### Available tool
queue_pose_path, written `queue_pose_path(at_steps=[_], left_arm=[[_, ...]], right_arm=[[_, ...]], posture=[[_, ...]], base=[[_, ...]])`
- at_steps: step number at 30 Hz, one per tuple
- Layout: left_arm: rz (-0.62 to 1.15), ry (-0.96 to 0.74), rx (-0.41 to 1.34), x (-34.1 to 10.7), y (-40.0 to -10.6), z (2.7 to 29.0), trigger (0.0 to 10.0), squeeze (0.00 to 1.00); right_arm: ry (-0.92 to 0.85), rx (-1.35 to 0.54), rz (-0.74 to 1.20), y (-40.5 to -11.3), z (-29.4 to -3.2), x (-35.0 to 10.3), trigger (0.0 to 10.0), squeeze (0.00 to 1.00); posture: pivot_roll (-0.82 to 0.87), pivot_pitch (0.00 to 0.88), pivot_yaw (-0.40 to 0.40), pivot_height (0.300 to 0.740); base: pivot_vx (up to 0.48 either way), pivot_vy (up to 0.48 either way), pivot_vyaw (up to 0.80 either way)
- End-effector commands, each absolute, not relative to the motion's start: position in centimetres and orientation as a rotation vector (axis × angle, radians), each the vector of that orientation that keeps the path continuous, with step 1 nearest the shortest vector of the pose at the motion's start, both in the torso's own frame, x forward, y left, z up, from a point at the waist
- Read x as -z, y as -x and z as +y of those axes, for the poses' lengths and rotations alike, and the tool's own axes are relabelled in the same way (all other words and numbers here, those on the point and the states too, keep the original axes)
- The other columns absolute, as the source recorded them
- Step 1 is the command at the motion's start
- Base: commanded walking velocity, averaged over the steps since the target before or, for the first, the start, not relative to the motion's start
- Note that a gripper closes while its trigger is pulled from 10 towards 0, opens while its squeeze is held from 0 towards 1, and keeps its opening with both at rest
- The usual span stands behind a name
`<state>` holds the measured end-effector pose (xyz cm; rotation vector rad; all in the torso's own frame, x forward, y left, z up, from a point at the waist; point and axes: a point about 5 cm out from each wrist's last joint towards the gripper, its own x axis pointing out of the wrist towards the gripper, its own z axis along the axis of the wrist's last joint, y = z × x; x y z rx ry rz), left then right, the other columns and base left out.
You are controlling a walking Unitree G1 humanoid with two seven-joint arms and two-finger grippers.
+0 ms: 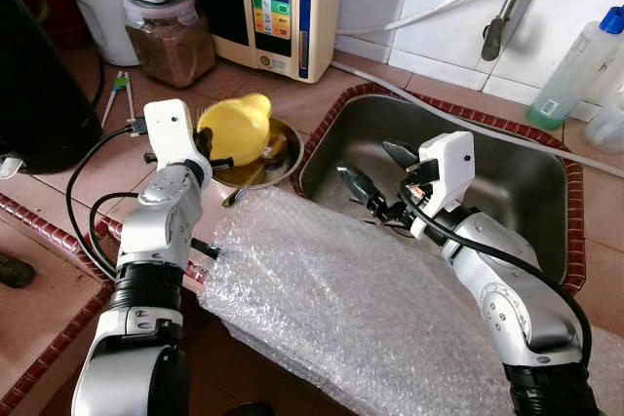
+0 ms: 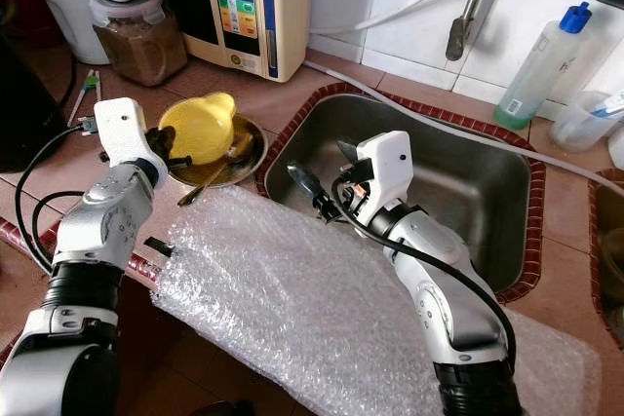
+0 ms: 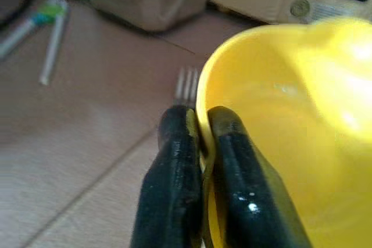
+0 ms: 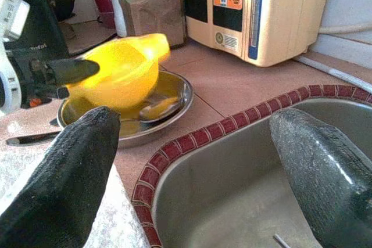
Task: Kitchen organization
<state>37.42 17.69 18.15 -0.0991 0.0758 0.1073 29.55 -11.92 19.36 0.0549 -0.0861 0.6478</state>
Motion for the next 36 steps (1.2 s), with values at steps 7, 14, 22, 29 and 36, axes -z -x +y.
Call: queue_pose_path(at_steps=[7,14,22,29,36], left_arm=[[-0.135,0.058,-0.055,-20.8,-37.0,15.4,0.0,0.0],[-0.24,0.028,0.13,-21.8,-36.1,10.9,0.0,0.0],[-0.271,0.021,0.246,-21.2,-34.7,7.6,0.0,0.0],[-0.309,-0.03,0.323,-21.1,-33.6,5.8,0.0,0.0],[-0.321,-0.043,0.376,-21.0,-32.7,4.3,0.0,0.0]], right_arm=[[-0.103,-0.641,-0.127,-29.9,-11.7,-20.6,10.0,0.0],[-0.297,-0.5,-0.18,-30.7,-12.2,-22.1,10.0,0.0],[-0.459,-0.369,-0.152,-31.6,-12.9,-22.4,10.0,0.0],[-0.49,-0.313,-0.102,-32.1,-12.9,-21.9,4.8,0.0],[-0.485,-0.312,-0.08,-32.5,-12.2,-21.7,4.0,0.0]], posture=[[-0.06,0.109,-0.026,0.74],[-0.07,0.109,-0.027,0.74],[-0.07,0.112,-0.032,0.74],[-0.07,0.112,-0.034,0.74],[-0.07,0.11,-0.036,0.74]], base=[[0.0,0.0,0.0],[0.0,0.0,0.0],[0.0,0.0,0.0],[0.0,0.0,0.0],[0.0,0.0,0.0]])
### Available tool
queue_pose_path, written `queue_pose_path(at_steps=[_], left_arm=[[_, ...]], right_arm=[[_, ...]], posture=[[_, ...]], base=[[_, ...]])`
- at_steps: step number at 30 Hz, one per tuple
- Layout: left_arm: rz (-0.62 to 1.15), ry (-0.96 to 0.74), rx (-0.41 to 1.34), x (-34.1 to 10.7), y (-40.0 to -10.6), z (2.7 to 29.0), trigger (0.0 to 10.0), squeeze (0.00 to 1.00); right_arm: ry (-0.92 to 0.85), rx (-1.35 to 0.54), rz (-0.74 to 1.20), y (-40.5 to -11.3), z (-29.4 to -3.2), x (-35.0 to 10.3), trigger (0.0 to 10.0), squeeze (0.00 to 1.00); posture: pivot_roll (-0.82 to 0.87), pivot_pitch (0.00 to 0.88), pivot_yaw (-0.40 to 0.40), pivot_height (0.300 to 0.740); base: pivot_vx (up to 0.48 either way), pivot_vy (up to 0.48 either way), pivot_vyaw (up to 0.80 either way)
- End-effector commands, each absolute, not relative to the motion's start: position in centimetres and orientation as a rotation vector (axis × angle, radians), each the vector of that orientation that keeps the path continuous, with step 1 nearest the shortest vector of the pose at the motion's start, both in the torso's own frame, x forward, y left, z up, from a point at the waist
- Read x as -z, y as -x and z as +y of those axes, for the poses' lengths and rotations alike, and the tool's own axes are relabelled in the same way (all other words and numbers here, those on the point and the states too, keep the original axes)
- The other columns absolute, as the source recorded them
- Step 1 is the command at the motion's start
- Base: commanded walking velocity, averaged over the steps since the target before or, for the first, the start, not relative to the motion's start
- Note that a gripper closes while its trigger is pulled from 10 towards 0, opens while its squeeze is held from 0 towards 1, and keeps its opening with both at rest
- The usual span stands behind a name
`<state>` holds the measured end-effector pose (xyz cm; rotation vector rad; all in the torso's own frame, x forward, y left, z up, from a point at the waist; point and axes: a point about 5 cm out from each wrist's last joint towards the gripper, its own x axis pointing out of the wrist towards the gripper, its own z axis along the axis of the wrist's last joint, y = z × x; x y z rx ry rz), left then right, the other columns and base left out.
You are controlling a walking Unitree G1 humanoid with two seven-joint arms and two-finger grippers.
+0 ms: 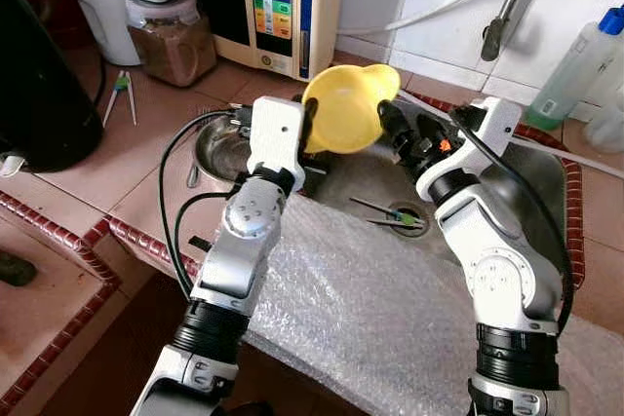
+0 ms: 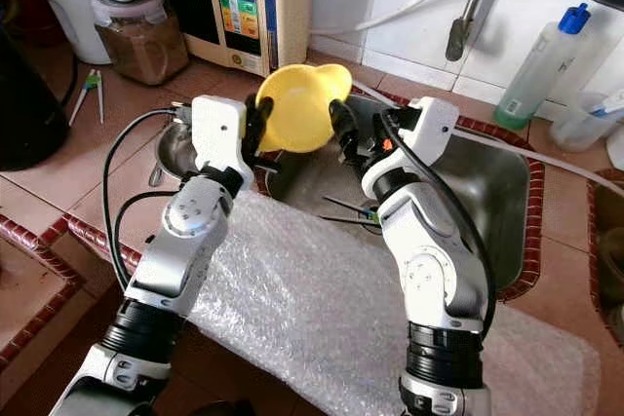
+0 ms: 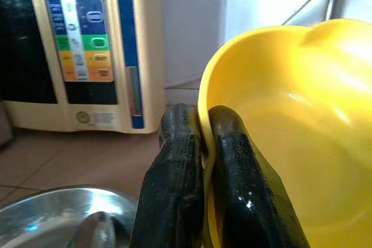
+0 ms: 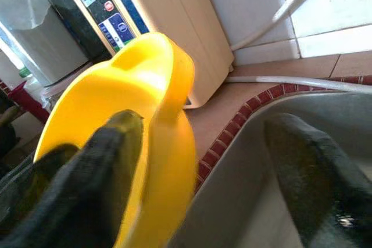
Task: Kitchen organization
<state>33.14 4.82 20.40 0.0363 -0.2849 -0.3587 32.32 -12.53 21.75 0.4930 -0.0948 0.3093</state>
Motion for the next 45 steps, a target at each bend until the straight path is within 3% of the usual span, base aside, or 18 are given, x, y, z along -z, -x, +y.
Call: queue_pose_path(at_steps=[1,16,28,32,36,37,38,39,45], left_arm=[[-0.325,-0.044,0.386,-21.0,-32.6,4.2,0.0,0.0],[-0.337,-0.073,0.401,-21.0,-32.2,3.8,0.0,0.0],[-0.349,-0.094,0.396,-21.0,-32.3,3.9,0.0,0.0],[-0.343,-0.105,0.402,-21.0,-32.4,4.2,0.4,0.0],[-0.339,-0.112,0.408,-21.0,-32.6,4.7,0.0,0.0],[-0.333,-0.094,0.416,-20.9,-32.6,4.8,0.0,0.95],[-0.33,-0.084,0.418,-20.9,-32.6,4.9,3.9,1.0],[-0.328,-0.078,0.419,-20.9,-32.6,4.9,10.0,1.0],[-0.366,-0.115,0.412,-21.8,-32.9,5.3,10.0,1.0]], right_arm=[[-0.48,-0.306,-0.073,-32.6,-12.1,-21.7,0.0,0.0],[-0.324,-0.135,0.044,-33.7,-13.2,-20.8,0.0,0.0],[-0.316,-0.124,0.098,-33.8,-13.7,-20.1,0.0,0.0],[-0.25,-0.189,0.123,-33.7,-14.3,-19.7,0.0,0.0],[-0.188,-0.205,0.136,-33.8,-15.5,-19.5,0.0,0.0],[-0.184,-0.204,0.136,-33.9,-15.8,-19.6,0.0,0.0],[-0.182,-0.202,0.134,-34.0,-15.9,-19.7,0.0,0.0],[-0.18,-0.201,0.133,-34.0,-16.0,-19.7,0.0,0.0],[-0.203,-0.204,0.117,-34.5,-15.8,-20.2,0.0,0.0]], posture=[[-0.07,0.11,-0.036,0.74],[-0.07,0.111,-0.035,0.74],[-0.06,0.11,-0.033,0.74],[-0.07,0.111,-0.024,0.74],[-0.07,0.11,-0.022,0.74],[-0.07,0.109,-0.023,0.74],[-0.06,0.109,-0.023,0.74],[-0.06,0.11,-0.023,0.74],[-0.03,0.108,-0.033,0.74]], base=[[0.0,0.0,0.0],[0.0,0.0,0.0],[0.0,0.0,0.0],[0.0,0.0,0.0],[0.0,0.0,0.0],[0.0,0.0,0.0],[0.0,0.0,0.0],[0.0,0.0,0.0],[0.0,0.0,0.0]])
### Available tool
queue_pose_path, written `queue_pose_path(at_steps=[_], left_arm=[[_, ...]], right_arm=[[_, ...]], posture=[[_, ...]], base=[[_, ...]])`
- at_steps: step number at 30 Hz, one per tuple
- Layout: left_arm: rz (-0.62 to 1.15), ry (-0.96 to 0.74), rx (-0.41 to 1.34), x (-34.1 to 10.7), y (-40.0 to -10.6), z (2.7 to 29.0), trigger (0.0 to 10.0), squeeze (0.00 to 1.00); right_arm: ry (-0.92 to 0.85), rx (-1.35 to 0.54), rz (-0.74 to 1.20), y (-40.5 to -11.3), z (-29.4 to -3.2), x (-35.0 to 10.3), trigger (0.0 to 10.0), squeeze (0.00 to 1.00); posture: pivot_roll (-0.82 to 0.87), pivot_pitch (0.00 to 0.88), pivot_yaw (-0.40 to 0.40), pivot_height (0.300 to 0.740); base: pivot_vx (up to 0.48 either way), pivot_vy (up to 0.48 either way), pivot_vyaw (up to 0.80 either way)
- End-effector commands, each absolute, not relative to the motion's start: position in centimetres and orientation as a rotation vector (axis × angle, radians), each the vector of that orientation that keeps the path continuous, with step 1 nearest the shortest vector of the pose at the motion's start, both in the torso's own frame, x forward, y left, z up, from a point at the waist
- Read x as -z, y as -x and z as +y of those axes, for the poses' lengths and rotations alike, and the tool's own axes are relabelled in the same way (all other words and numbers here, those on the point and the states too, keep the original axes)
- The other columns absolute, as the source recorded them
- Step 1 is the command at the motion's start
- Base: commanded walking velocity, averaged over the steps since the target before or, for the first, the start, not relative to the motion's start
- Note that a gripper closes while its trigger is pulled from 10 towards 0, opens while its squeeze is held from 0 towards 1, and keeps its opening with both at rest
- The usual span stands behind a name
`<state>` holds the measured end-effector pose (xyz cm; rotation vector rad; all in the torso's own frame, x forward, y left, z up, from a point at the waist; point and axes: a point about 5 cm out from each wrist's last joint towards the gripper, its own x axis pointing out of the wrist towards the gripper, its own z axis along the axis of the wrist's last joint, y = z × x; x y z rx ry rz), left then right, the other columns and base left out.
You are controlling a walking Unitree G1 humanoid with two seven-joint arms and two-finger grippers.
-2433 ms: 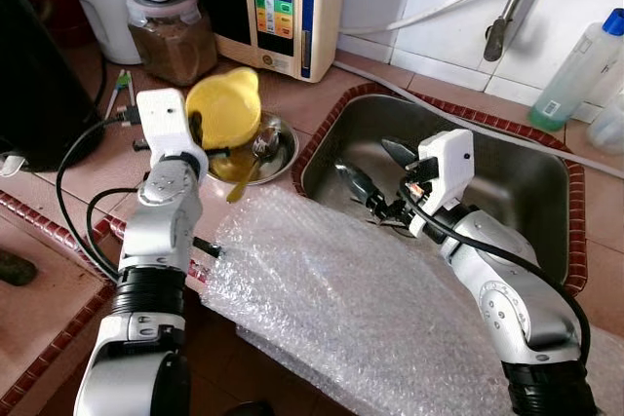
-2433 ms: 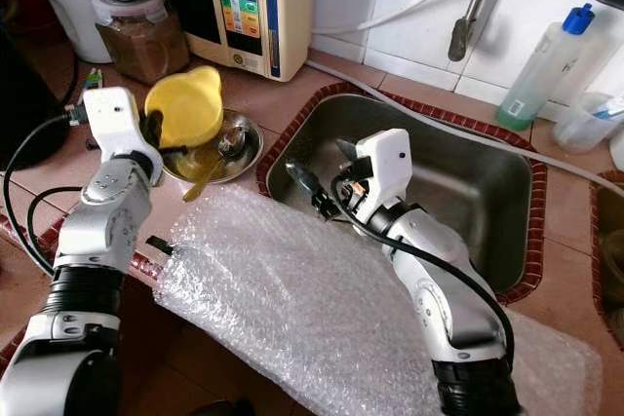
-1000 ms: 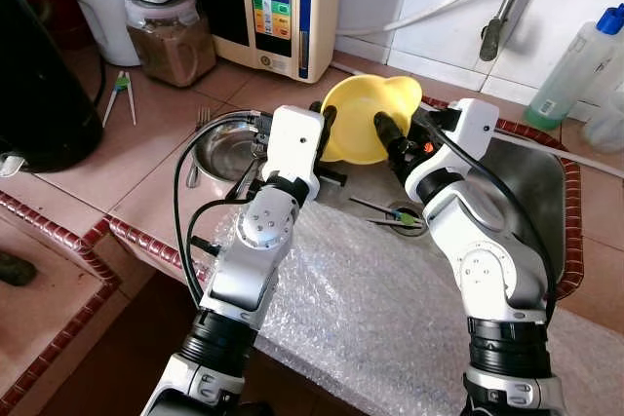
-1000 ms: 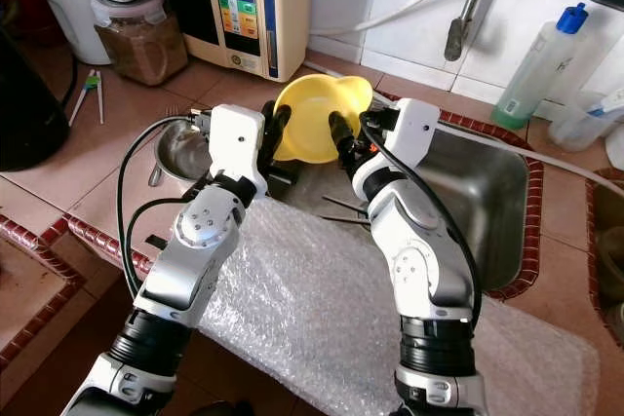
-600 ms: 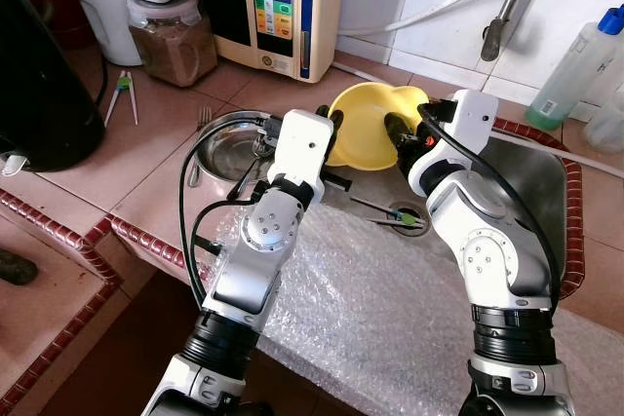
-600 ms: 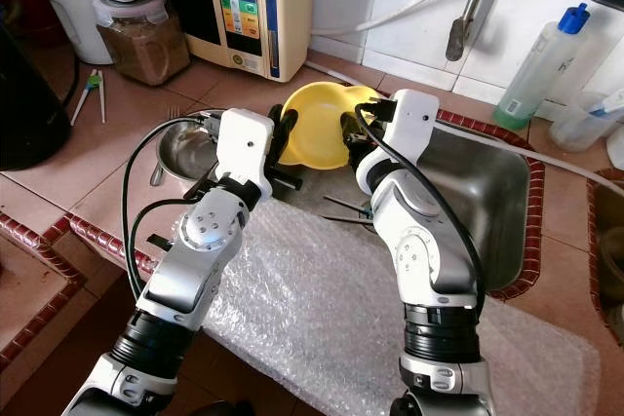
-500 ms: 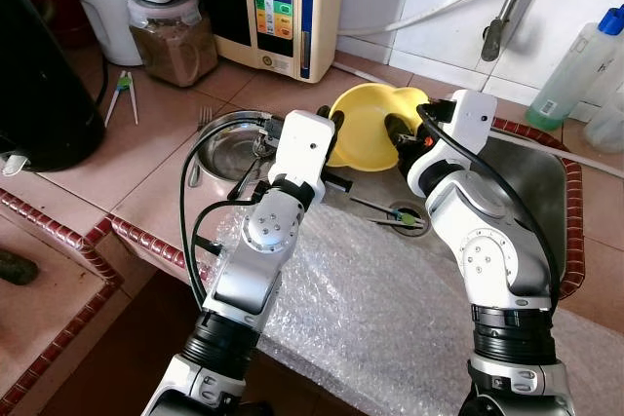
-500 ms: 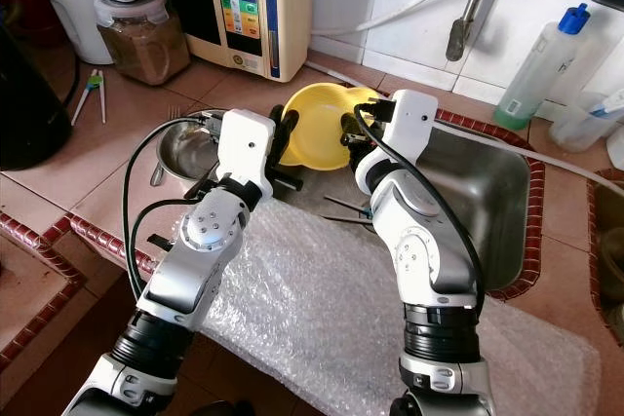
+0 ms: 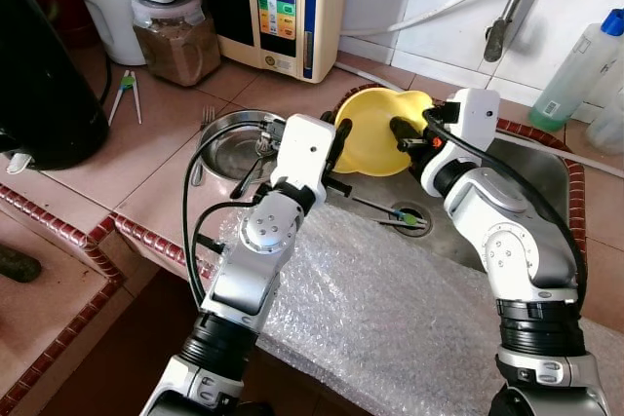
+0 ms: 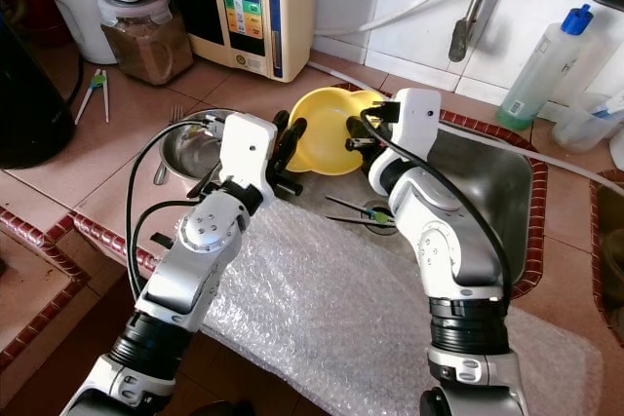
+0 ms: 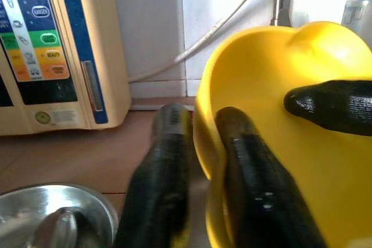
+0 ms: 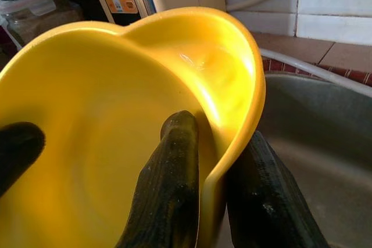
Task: Kitchen organization
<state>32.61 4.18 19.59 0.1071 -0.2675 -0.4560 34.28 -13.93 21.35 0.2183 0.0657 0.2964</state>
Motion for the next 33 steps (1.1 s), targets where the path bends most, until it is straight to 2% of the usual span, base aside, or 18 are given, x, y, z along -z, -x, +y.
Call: queue_pose_path(at_steps=[1,11,22,26,31,33], left_arm=[[-0.38,-0.139,0.426,-22.2,-33.0,5.3,10.0,1.0],[-0.291,-0.122,0.508,-21.9,-33.2,5.8,10.0,1.0],[-0.129,-0.087,0.61,-19.8,-32.5,6.6,10.0,1.0],[-0.07,-0.122,0.659,-19.0,-32.1,7.2,10.0,1.0],[-0.039,-0.159,0.704,-18.6,-31.8,7.4,10.0,1.0],[-0.014,-0.177,0.702,-17.9,-31.7,7.8,10.0,1.0]], right_arm=[[-0.2,-0.193,0.109,-34.6,-15.8,-20.3,0.0,0.0],[-0.118,-0.13,0.044,-36.7,-16.4,-21.1,0.0,0.0],[0.132,-0.052,-0.018,-39.3,-17.9,-20.8,0.0,0.0],[0.167,-0.048,0.086,-39.4,-19.7,-18.1,0.0,0.0],[0.253,-0.018,0.128,-39.1,-21.7,-17.0,0.0,0.0],[0.258,0.023,0.177,-38.7,-23.3,-16.0,0.0,0.0]], posture=[[-0.02,0.106,-0.034,0.74],[0.0,0.118,-0.021,0.74],[0.01,0.131,0.002,0.74],[0.02,0.127,0.008,0.74],[0.01,0.128,0.019,0.74],[0.0,0.125,0.023,0.74]], base=[[0.0,0.0,0.0],[0.0,0.0,0.0],[0.0,0.0,0.0],[0.0,0.0,0.0],[0.0,0.0,0.0],[0.0,0.0,0.0]])
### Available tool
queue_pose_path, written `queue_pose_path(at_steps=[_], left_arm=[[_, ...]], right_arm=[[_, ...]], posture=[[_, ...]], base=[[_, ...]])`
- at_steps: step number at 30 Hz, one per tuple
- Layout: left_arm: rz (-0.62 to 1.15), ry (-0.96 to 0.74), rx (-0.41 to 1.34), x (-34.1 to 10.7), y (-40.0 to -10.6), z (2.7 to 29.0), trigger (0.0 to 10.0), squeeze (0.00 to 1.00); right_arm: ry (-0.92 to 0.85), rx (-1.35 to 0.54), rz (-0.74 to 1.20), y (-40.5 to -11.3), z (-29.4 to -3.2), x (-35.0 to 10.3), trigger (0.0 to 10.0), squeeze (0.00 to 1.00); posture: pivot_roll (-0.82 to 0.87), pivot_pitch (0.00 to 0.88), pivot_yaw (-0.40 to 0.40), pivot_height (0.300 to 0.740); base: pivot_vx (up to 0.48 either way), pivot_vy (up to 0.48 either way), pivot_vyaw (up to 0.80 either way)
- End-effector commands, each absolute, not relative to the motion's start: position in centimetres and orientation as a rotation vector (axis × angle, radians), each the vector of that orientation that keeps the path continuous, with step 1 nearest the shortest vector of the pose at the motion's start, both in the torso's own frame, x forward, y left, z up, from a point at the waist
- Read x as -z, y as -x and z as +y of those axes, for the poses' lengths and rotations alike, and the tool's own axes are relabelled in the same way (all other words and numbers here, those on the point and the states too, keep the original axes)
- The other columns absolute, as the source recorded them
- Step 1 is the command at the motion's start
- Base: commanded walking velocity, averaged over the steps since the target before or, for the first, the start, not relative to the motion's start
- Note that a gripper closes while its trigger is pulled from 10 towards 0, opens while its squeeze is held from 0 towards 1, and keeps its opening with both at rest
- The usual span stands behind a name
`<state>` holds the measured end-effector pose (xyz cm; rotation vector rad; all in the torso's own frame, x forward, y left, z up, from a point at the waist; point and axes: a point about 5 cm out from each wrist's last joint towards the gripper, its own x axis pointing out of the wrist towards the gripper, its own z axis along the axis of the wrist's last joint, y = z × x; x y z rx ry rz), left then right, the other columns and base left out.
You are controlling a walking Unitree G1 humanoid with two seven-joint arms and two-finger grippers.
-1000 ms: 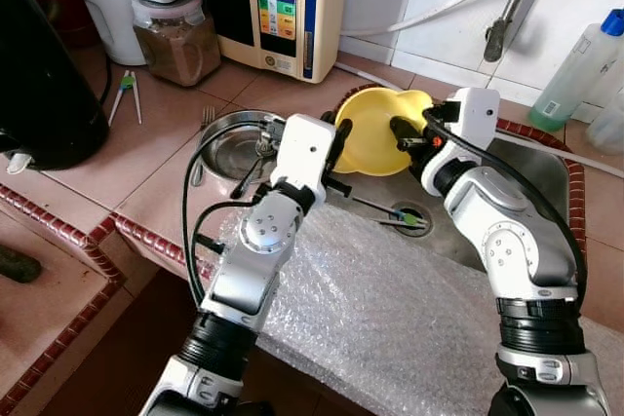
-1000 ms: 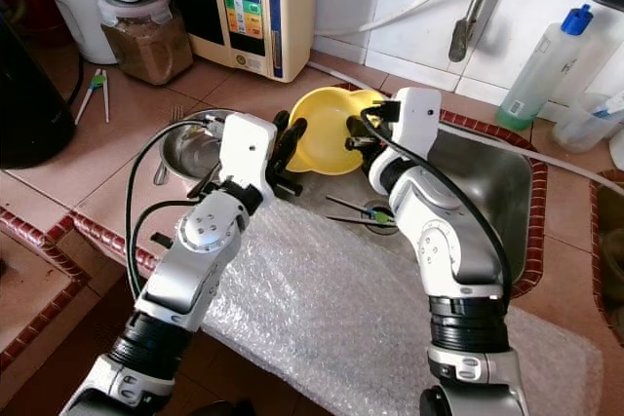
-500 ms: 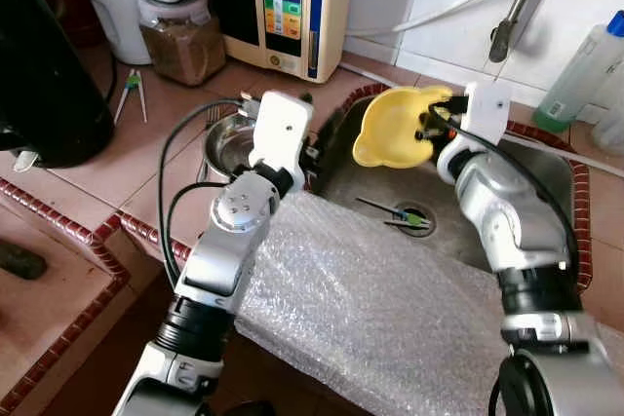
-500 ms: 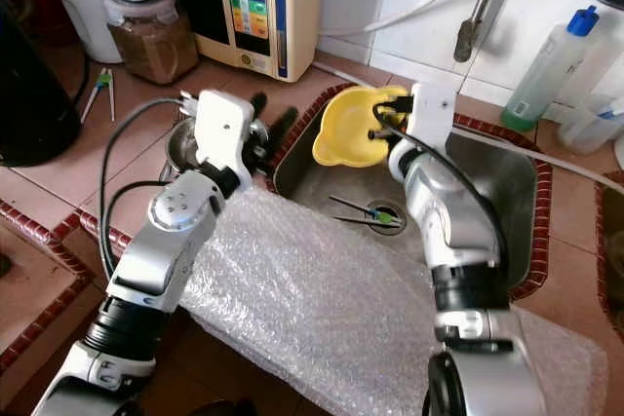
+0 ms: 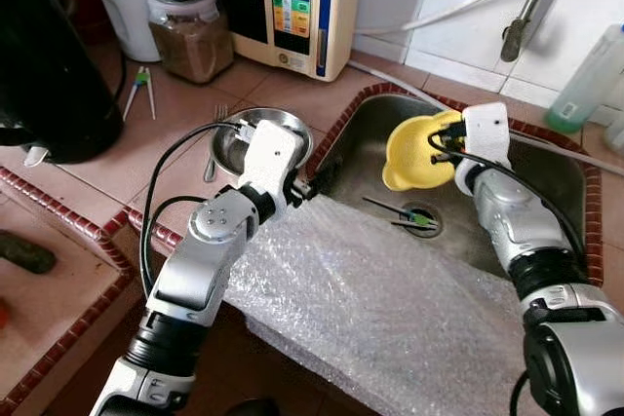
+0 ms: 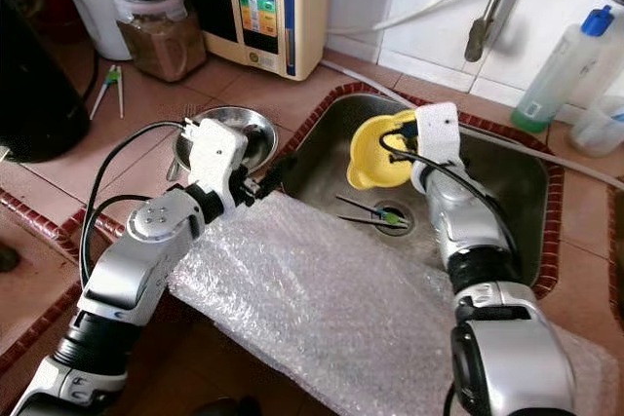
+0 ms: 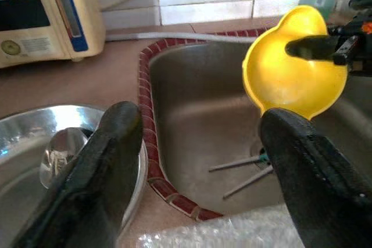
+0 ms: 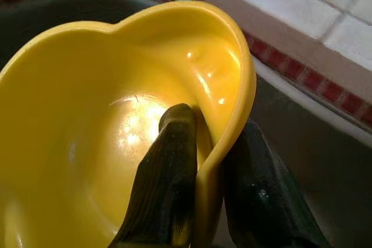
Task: Kitchen organization
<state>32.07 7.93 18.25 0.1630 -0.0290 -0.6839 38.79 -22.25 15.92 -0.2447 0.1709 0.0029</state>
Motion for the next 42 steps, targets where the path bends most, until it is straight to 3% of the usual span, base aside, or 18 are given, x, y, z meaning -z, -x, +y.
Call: queue_pose_path(at_steps=[1,7,8,9,10,11,28,31,34,42], left_arm=[[-0.005,-0.176,0.698,-17.6,-31.7,7.8,10.0,1.0],[0.014,-0.165,0.703,-17.0,-31.1,7.3,10.0,1.0],[0.016,-0.172,0.712,-16.9,-31.0,7.2,10.0,1.0],[0.019,-0.177,0.718,-16.7,-30.9,7.2,10.0,1.0],[0.02,-0.18,0.723,-16.6,-30.9,7.1,10.0,1.0],[0.023,-0.179,0.727,-16.5,-30.9,7.1,10.0,1.0],[0.075,-0.191,0.757,-15.1,-30.8,6.2,10.0,1.0],[0.067,-0.194,0.758,-15.2,-30.9,6.1,10.0,1.0],[0.061,-0.195,0.753,-15.4,-31.1,6.1,10.0,1.0],[0.043,-0.192,0.732,-15.7,-31.5,6.2,10.0,1.0]], right_arm=[[0.26,0.04,0.201,-38.5,-23.9,-15.6,0.0,0.0],[0.246,0.091,0.296,-37.5,-26.2,-13.8,0.0,0.0],[0.246,0.079,0.302,-37.4,-26.2,-13.6,2.0,0.0],[0.255,0.068,0.305,-37.4,-26.1,-13.5,10.0,0.23],[0.262,0.06,0.307,-37.4,-26.0,-13.5,10.0,0.23],[0.261,0.047,0.311,-37.4,-25.9,-13.4,10.0,1.0],[0.229,-0.049,0.288,-37.8,-25.0,-13.8,10.0,1.0],[0.241,-0.108,0.284,-37.7,-24.3,-13.4,10.0,1.0],[0.11,-0.284,0.305,-37.7,-22.4,-13.0,10.0,1.0],[0.066,-0.23,0.262,-38.3,-22.7,-14.3,10.0,1.0]], posture=[[-0.01,0.123,0.021,0.74],[-0.01,0.123,0.012,0.74],[-0.02,0.122,0.012,0.74],[-0.02,0.121,0.012,0.74],[-0.02,0.121,0.012,0.74],[-0.03,0.119,0.012,0.74],[-0.05,0.099,-0.015,0.74],[-0.05,0.099,-0.015,0.74],[-0.05,0.094,-0.017,0.74],[-0.04,0.08,-0.019,0.74]], base=[[0.0,0.0,0.0],[0.0,0.0,0.0],[0.0,0.0,0.0],[0.0,0.0,0.0],[0.0,0.0,0.0],[0.0,0.0,0.0],[0.0,0.0,0.0],[0.0,0.0,0.0],[0.0,0.0,0.0],[0.0,0.0,0.0]])
